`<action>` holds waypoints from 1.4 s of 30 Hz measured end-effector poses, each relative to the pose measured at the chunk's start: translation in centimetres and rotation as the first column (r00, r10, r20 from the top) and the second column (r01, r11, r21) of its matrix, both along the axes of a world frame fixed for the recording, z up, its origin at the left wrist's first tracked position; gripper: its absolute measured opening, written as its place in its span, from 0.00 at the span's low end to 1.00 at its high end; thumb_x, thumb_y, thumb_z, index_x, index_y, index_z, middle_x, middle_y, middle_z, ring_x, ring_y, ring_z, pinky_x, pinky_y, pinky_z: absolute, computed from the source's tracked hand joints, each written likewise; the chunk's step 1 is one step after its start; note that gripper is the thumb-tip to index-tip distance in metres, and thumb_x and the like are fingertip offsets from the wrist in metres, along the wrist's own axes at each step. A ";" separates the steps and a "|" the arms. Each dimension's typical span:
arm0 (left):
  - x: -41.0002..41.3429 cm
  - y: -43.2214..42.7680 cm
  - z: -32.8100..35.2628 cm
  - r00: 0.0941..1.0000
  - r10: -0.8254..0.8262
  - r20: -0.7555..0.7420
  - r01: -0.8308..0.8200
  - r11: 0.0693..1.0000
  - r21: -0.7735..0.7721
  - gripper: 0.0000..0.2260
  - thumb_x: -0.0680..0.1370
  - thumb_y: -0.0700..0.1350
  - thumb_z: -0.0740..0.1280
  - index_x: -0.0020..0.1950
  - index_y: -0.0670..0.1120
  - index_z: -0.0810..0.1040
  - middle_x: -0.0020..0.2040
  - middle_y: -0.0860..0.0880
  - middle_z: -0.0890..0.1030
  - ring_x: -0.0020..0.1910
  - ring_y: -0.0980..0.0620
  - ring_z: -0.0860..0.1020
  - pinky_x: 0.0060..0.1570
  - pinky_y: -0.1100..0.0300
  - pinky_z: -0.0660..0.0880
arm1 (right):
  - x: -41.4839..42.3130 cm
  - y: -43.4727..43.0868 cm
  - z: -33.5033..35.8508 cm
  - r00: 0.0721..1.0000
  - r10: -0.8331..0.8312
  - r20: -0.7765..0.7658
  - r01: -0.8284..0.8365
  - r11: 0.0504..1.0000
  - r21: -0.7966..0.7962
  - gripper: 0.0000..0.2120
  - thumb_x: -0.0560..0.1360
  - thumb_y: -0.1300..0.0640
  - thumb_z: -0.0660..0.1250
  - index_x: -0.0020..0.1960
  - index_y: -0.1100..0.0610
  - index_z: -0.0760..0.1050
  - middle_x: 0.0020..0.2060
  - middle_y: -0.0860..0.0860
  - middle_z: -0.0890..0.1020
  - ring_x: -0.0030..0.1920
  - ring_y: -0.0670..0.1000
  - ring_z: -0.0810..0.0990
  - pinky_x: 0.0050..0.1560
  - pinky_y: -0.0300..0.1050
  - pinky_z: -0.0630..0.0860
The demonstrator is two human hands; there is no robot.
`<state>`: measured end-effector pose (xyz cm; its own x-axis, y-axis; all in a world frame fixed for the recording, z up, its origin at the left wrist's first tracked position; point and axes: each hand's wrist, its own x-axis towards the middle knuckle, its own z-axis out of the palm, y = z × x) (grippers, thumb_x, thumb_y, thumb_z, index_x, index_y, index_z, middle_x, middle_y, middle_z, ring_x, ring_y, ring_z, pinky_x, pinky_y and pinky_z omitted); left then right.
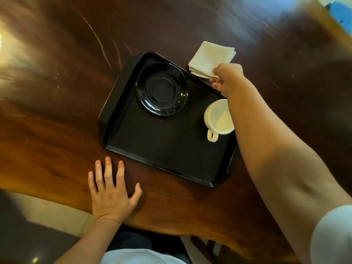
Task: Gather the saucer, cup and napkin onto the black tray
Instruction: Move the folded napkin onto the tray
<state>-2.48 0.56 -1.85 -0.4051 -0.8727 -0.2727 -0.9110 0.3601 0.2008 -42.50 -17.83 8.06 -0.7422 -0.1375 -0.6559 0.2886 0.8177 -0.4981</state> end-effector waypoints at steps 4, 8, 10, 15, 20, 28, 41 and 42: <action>-0.1 0.0 0.2 1.000 0.010 -0.003 -0.010 1.000 0.001 0.38 0.73 0.65 0.58 0.78 0.43 0.65 0.80 0.35 0.60 0.80 0.33 0.55 0.78 0.38 0.46 | 1.6 2.8 2.3 0.996 -0.019 0.084 0.038 0.972 -0.232 0.12 0.81 0.65 0.65 0.63 0.56 0.71 0.51 0.55 0.80 0.43 0.50 0.81 0.46 0.41 0.85; -0.3 0.0 0.2 1.000 0.028 -0.009 -0.028 1.000 -0.011 0.38 0.73 0.65 0.58 0.78 0.44 0.65 0.80 0.36 0.61 0.81 0.34 0.55 0.78 0.39 0.46 | 3.0 6.6 4.1 0.994 -0.004 0.113 0.048 0.920 -0.388 0.14 0.81 0.67 0.63 0.64 0.57 0.74 0.53 0.56 0.80 0.41 0.50 0.79 0.39 0.38 0.82; -0.3 0.1 0.3 0.999 0.039 -0.013 -0.039 0.999 -0.020 0.38 0.73 0.65 0.58 0.78 0.45 0.65 0.80 0.37 0.60 0.81 0.35 0.55 0.78 0.39 0.46 | 4.0 8.8 5.0 0.990 0.004 0.138 0.055 0.904 -0.424 0.15 0.81 0.68 0.62 0.65 0.56 0.75 0.54 0.56 0.80 0.41 0.50 0.77 0.38 0.38 0.80; -0.5 0.3 0.3 0.998 0.055 -0.004 -0.055 0.998 -0.024 0.38 0.73 0.65 0.60 0.79 0.46 0.64 0.81 0.38 0.60 0.81 0.36 0.54 0.79 0.39 0.47 | 7.7 14.3 5.8 0.938 -0.030 0.345 0.205 0.850 -0.485 0.13 0.82 0.68 0.60 0.61 0.55 0.76 0.53 0.57 0.79 0.36 0.48 0.76 0.30 0.36 0.77; -0.6 0.4 0.6 0.997 0.069 -0.023 -0.070 0.997 -0.041 0.36 0.75 0.65 0.59 0.78 0.47 0.64 0.81 0.39 0.61 0.81 0.36 0.55 0.79 0.39 0.48 | 11.9 19.1 4.2 0.851 -0.039 0.524 0.311 0.840 -0.444 0.16 0.81 0.68 0.63 0.64 0.53 0.76 0.55 0.57 0.79 0.36 0.47 0.76 0.31 0.35 0.78; -0.6 0.5 0.6 0.997 0.078 -0.015 -0.079 0.995 -0.060 0.35 0.77 0.65 0.62 0.79 0.48 0.63 0.82 0.40 0.59 0.82 0.37 0.54 0.79 0.41 0.47 | 15.7 22.6 1.1 0.750 -0.063 0.658 0.370 0.865 -0.340 0.20 0.81 0.67 0.64 0.71 0.54 0.73 0.62 0.58 0.78 0.38 0.49 0.77 0.33 0.37 0.79; -0.7 0.6 0.8 0.994 0.105 -0.041 -0.108 0.992 -0.069 0.34 0.76 0.65 0.58 0.78 0.49 0.64 0.81 0.41 0.60 0.82 0.39 0.54 0.79 0.43 0.46 | 17.2 24.2 -1.5 0.824 -0.255 0.505 0.381 0.910 -0.161 0.18 0.79 0.67 0.67 0.69 0.61 0.71 0.56 0.57 0.79 0.45 0.55 0.85 0.53 0.49 0.84; -0.7 0.6 0.7 0.993 0.108 -0.040 -0.110 0.992 -0.068 0.34 0.76 0.64 0.59 0.78 0.49 0.64 0.81 0.41 0.60 0.82 0.39 0.54 0.79 0.43 0.46 | 17.4 24.4 -1.6 0.833 -0.254 0.492 0.364 0.921 -0.140 0.15 0.79 0.66 0.68 0.64 0.60 0.73 0.51 0.55 0.79 0.46 0.55 0.86 0.54 0.50 0.84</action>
